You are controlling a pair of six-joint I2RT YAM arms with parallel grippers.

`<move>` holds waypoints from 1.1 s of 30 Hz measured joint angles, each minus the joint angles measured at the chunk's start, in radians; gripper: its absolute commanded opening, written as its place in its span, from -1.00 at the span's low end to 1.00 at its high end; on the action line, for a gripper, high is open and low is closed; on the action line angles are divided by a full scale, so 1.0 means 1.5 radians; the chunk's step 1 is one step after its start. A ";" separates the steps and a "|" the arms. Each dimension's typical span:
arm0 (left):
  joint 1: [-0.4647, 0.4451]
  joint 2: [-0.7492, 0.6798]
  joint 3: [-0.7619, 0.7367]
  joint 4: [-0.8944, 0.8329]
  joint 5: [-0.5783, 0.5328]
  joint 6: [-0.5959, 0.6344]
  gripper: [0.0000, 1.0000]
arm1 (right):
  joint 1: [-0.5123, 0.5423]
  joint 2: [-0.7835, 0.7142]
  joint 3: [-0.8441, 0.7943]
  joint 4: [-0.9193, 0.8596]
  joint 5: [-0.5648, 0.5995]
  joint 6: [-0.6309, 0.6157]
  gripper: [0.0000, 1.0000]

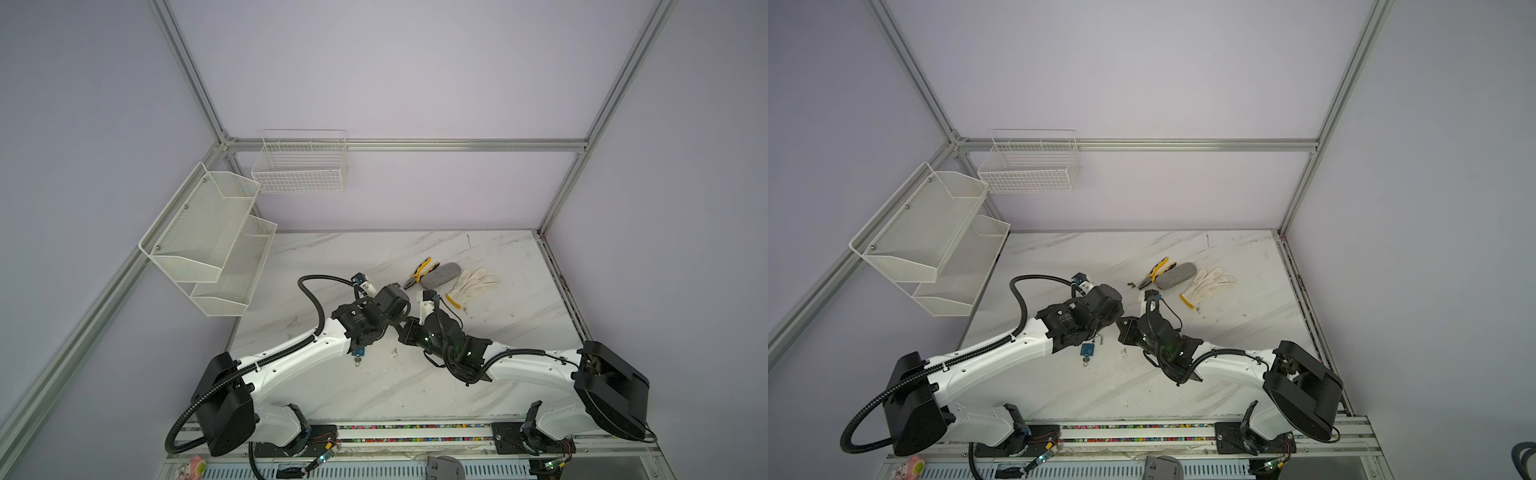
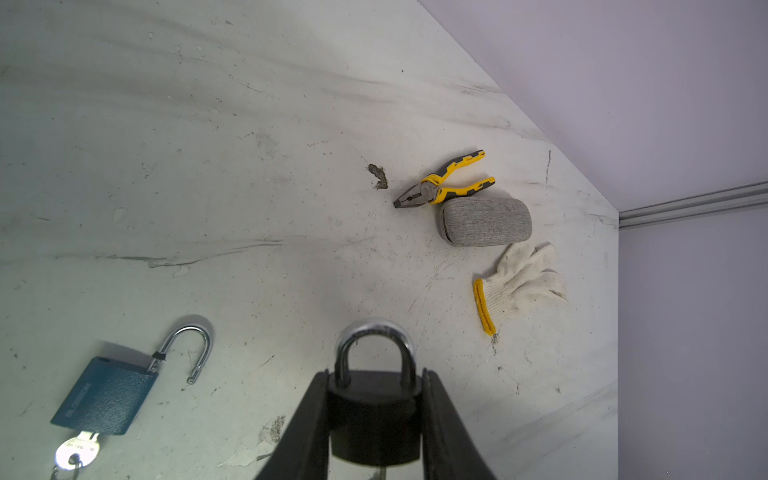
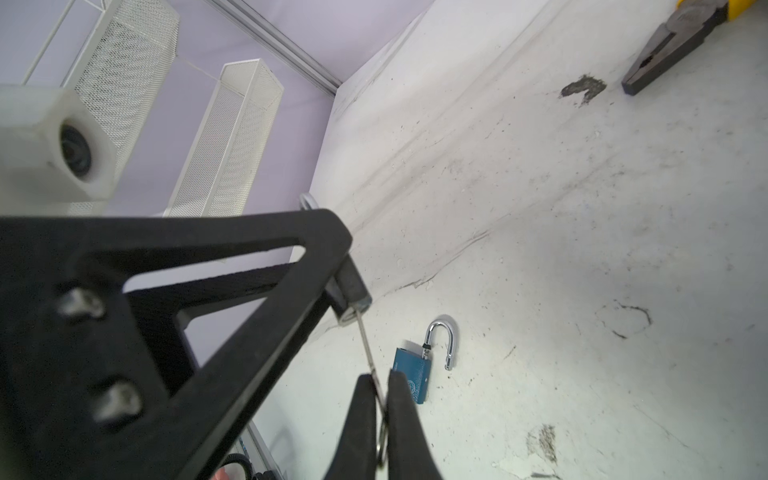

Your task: Unlock with the key

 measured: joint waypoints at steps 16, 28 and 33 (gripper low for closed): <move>-0.006 -0.010 -0.004 -0.026 -0.010 0.000 -1.00 | -0.008 -0.012 -0.019 0.010 -0.054 -0.031 -1.00; 0.012 -0.029 -0.024 0.025 0.050 -0.006 -1.00 | -0.006 -0.026 -0.027 0.015 -0.014 -0.095 -1.00; 0.016 -0.041 -0.034 0.029 0.053 -0.007 -1.00 | -0.006 -0.026 0.000 -0.027 -0.018 -0.125 -1.00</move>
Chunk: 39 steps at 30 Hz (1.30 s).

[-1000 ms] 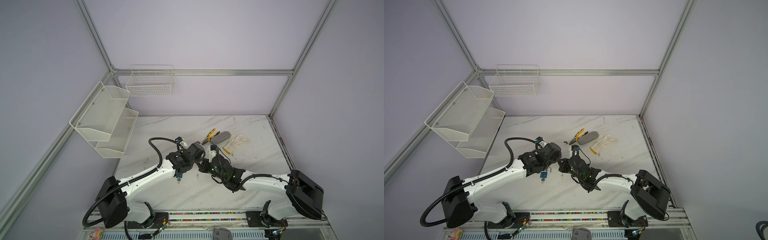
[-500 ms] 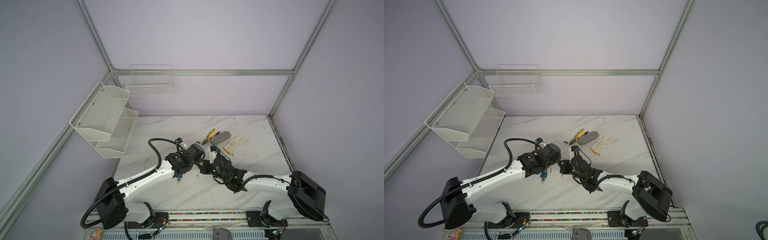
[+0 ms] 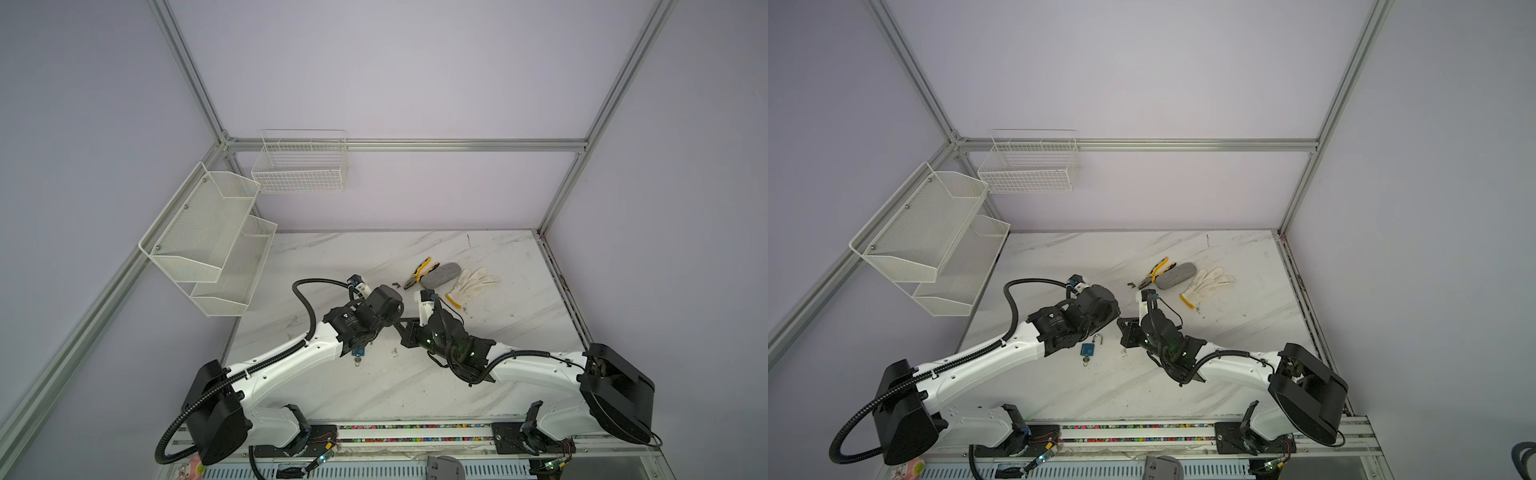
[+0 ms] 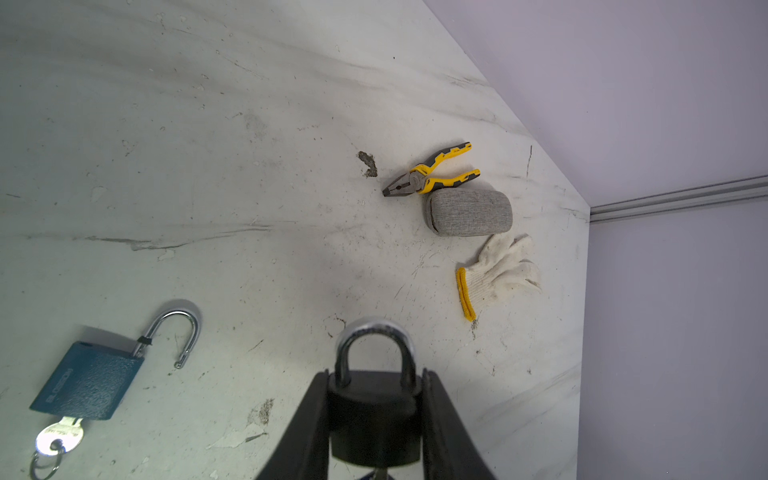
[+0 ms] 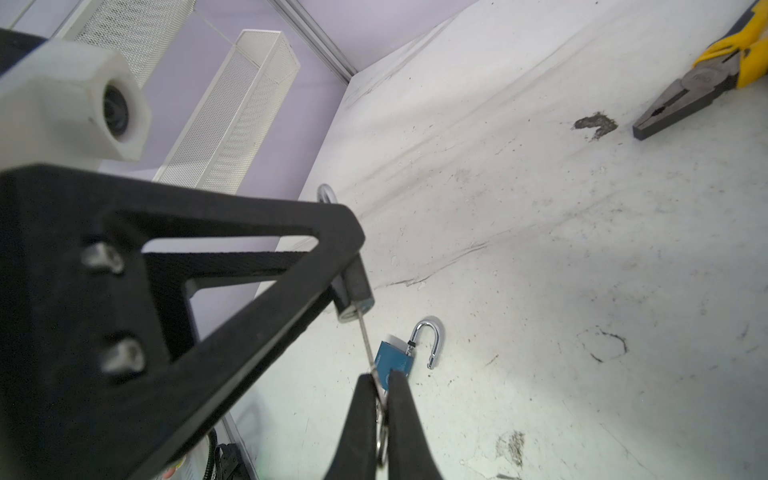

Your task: Unlock with the key

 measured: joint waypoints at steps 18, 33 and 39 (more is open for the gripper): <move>0.003 -0.040 -0.051 0.033 0.018 -0.043 -1.00 | 0.000 0.000 0.081 -0.159 -0.037 0.037 -1.00; 0.010 -0.048 -0.061 0.063 0.049 -0.056 -1.00 | -0.002 0.015 0.115 -0.178 -0.018 0.022 -1.00; 0.014 -0.053 -0.061 0.065 0.046 -0.037 -1.00 | -0.002 0.014 0.112 -0.174 -0.021 0.010 -0.76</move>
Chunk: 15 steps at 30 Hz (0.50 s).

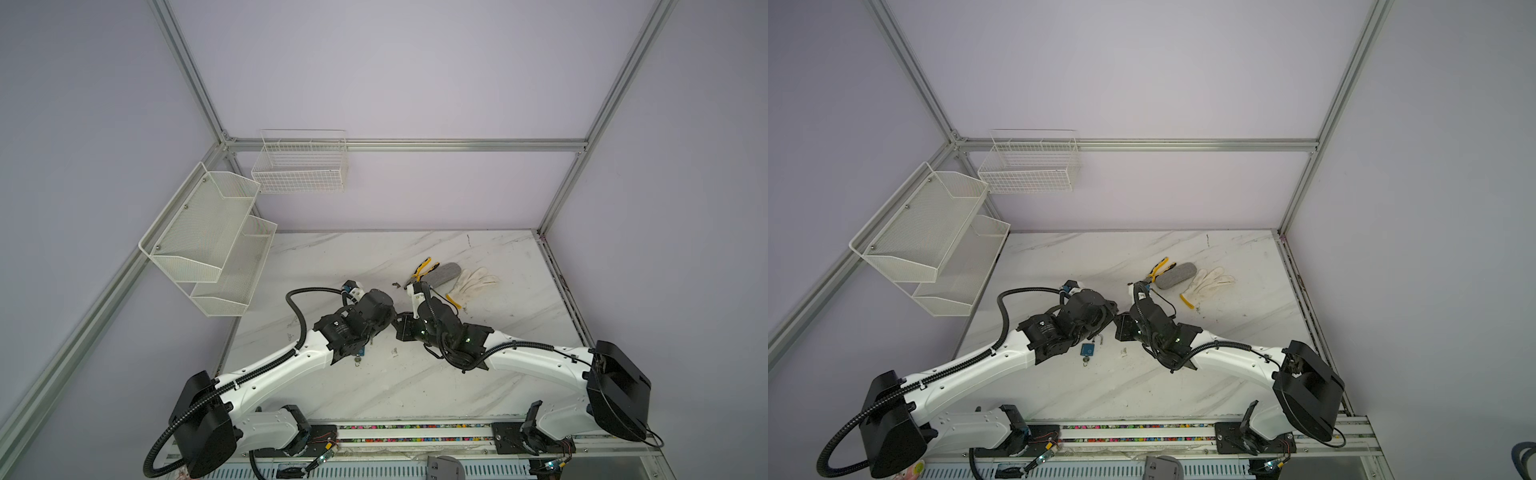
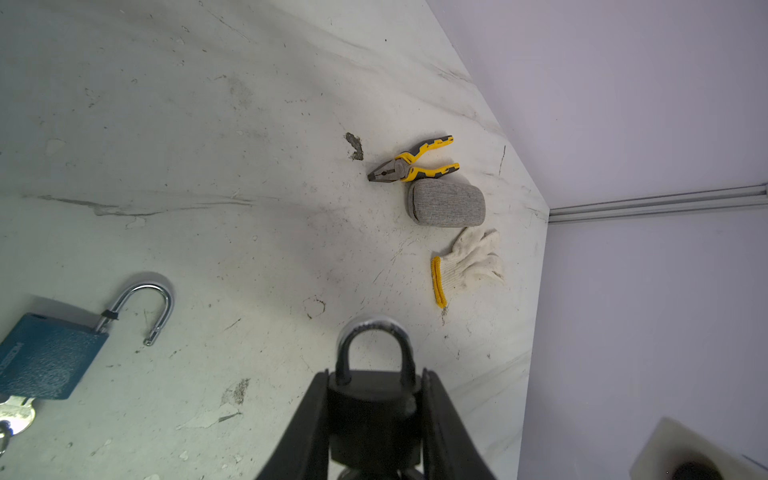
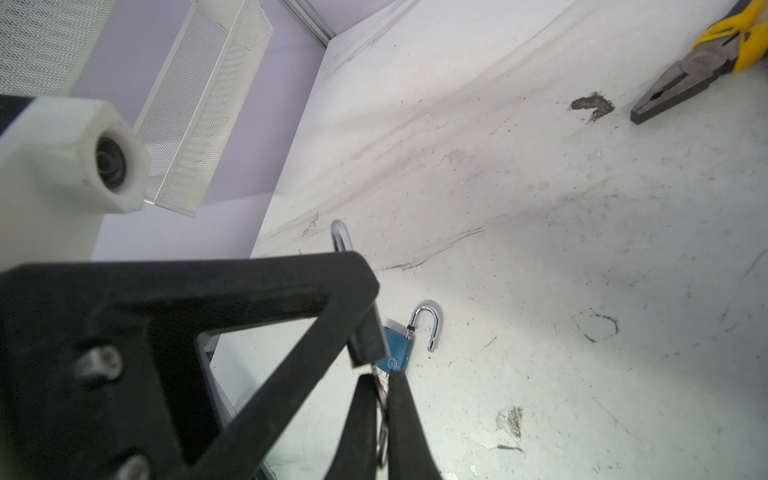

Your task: Unlock with the key

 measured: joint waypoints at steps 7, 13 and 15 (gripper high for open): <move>0.016 -0.001 0.000 -0.010 0.011 0.017 -1.00 | -0.003 -0.019 -0.033 0.042 -0.017 -0.003 -0.55; 0.026 -0.001 0.000 -0.009 0.011 0.026 -1.00 | -0.004 -0.059 -0.071 0.080 -0.052 0.003 -0.52; 0.028 -0.001 0.000 -0.009 0.013 0.027 -1.00 | -0.005 -0.059 -0.072 0.090 -0.059 0.005 -0.54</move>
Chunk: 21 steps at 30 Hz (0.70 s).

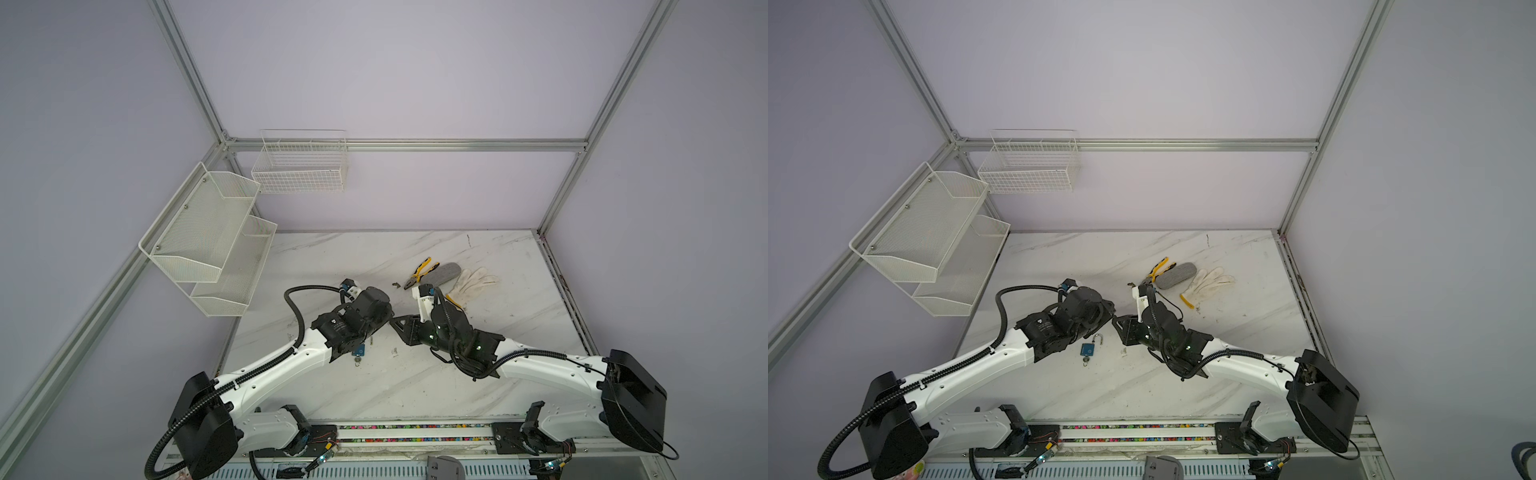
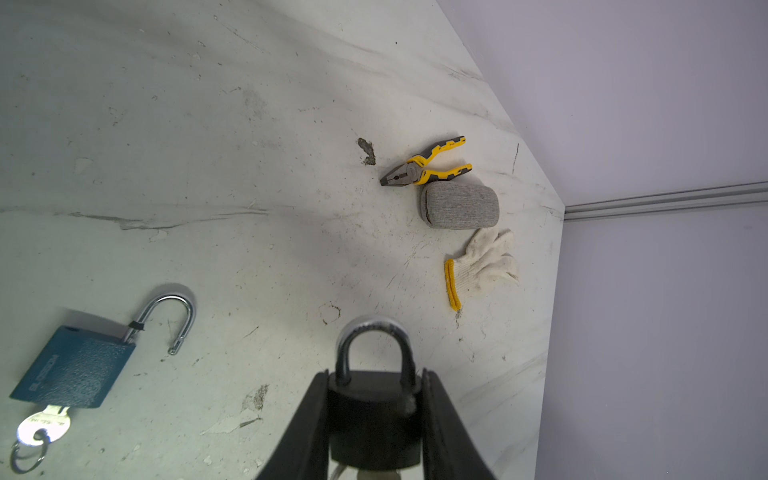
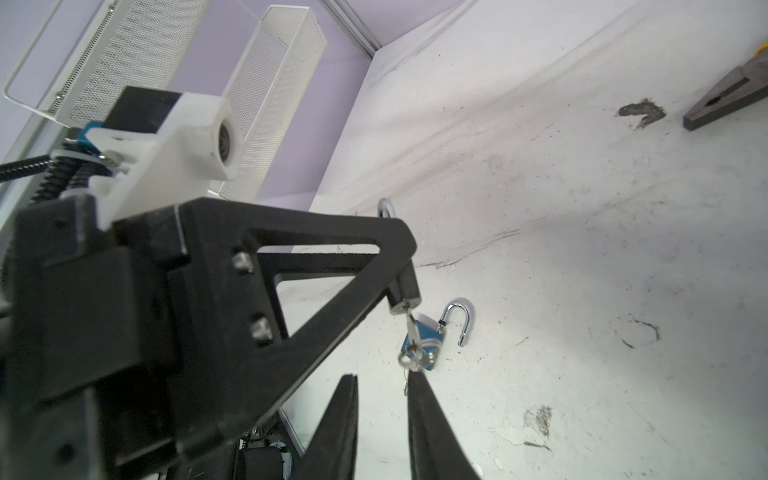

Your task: Unlock with the key

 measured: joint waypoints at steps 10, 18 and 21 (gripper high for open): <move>0.001 -0.007 0.000 0.015 0.011 0.000 -1.00 | -0.014 0.024 0.000 0.006 0.005 0.028 -0.61; 0.001 -0.013 0.000 0.026 0.018 0.000 -1.00 | -0.018 0.025 0.000 0.016 0.013 0.026 -0.78; 0.002 -0.013 0.000 0.028 0.026 0.002 -1.00 | -0.018 0.025 0.000 0.019 0.013 0.023 -0.86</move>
